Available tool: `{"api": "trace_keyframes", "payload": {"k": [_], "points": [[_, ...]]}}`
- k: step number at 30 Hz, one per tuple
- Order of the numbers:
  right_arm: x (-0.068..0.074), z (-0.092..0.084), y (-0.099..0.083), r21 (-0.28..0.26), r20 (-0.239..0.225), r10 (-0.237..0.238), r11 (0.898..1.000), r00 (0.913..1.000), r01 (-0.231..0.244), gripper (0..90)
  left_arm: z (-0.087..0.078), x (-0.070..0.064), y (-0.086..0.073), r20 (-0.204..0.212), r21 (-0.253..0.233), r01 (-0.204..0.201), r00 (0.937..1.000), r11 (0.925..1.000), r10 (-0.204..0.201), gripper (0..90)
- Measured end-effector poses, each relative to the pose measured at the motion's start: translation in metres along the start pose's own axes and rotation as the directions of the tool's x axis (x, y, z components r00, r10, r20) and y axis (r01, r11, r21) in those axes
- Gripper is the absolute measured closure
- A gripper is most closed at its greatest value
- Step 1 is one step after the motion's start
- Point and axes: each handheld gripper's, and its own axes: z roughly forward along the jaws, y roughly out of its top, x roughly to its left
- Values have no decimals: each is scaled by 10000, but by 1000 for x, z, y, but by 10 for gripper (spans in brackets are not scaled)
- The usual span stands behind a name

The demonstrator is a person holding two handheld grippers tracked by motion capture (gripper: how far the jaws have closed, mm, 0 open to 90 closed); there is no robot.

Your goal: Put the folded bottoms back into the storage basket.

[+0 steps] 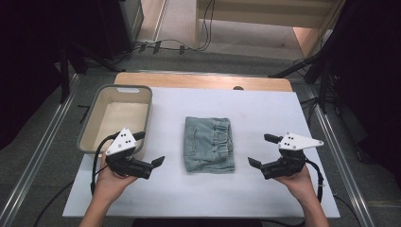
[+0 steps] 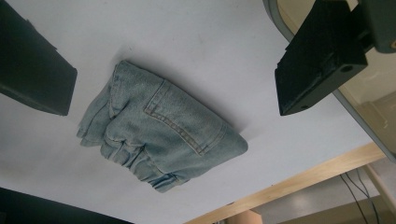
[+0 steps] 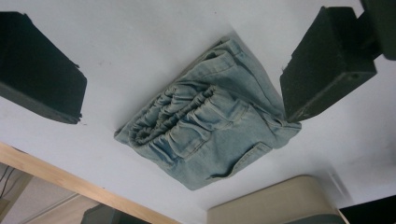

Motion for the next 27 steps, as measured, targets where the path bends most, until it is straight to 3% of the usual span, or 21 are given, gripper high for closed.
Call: {"api": "trace_keyframes", "payload": {"k": [6,13,27], "points": [[0,4,-1,24,-46,-31,10000,10000,32,0,-5,-1,-5,-25,-74,144,9999,9999,-144,0],[7,6,1,94,-104,-298,9995,9995,299,0,-5,-3,-2,86,-77,28,10000,10000,-27,0],[15,25,-4,878,-485,-564,9943,9972,605,5,-4,-2,-3,129,9,76,9999,10000,-76,0]]}}
